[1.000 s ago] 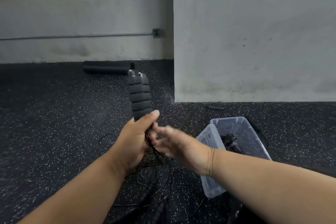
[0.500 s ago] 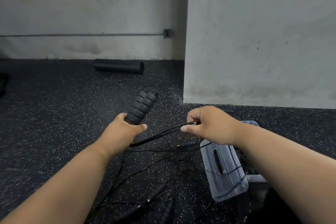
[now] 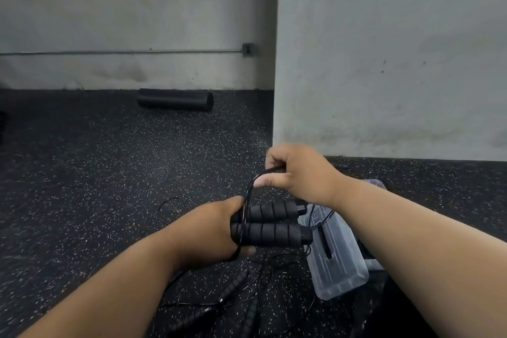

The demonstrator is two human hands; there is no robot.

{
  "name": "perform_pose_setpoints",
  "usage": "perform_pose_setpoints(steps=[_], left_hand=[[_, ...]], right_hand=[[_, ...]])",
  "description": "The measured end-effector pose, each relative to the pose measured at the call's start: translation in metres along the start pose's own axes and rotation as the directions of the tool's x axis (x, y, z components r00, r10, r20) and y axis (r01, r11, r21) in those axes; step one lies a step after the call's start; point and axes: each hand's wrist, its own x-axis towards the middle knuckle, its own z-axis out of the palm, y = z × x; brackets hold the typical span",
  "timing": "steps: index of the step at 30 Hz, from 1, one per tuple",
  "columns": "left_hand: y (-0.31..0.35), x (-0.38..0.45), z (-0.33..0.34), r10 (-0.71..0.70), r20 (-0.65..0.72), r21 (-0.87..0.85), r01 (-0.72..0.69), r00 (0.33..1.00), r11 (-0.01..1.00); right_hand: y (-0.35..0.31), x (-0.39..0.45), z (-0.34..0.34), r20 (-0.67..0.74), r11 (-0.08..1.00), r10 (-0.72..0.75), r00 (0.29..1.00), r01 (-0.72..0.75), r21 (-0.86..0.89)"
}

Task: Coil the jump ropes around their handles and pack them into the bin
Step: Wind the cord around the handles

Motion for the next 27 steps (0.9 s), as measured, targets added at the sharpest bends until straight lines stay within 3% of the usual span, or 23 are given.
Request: perform_pose_setpoints(steps=[5,9,14,17,20,23,27], left_hand=[[-0.004,-0.004,-0.003,-0.03,-0.095,-0.239,0.007,0.995,0.971],[-0.011,-0.001,-0.003,-0.11,-0.077,-0.397,0.071,0.991,0.915],[-0.007,-0.001,0.007,-0.091,-0.005,-0.725,0.059,0.996,0.686],[0.001,0.001,0.014,-0.135,-0.023,-0.716,0.077,0.991,0.693],[0.004,0.003,0.015,-0.201,-0.039,-0.738,0.108,0.979,0.666],[-0.002,0.0,0.01,-0.122,0.005,-0.785,0.079,0.993,0.614],[-0.011,-0.009,-0.005,-0.01,0.188,-0.842,0.166,0.982,0.513]], right_hand=[[0.027,-0.005,0.025,0.354,0.953,0.11,0.929,-0.199,0.226],[0.006,-0.016,0.039,0.449,0.873,0.1,0.888,-0.295,0.389],[-0.021,-0.023,0.048,0.487,0.617,0.021,0.873,-0.395,0.681],[-0.027,-0.023,0.051,0.437,0.617,0.052,0.898,-0.373,0.693],[-0.024,-0.02,0.056,0.397,0.523,0.167,0.902,-0.422,0.74],[-0.025,-0.016,0.059,0.373,0.461,0.241,0.896,-0.443,0.769],[-0.029,-0.017,0.051,0.343,0.544,0.196,0.919,-0.393,0.742]])
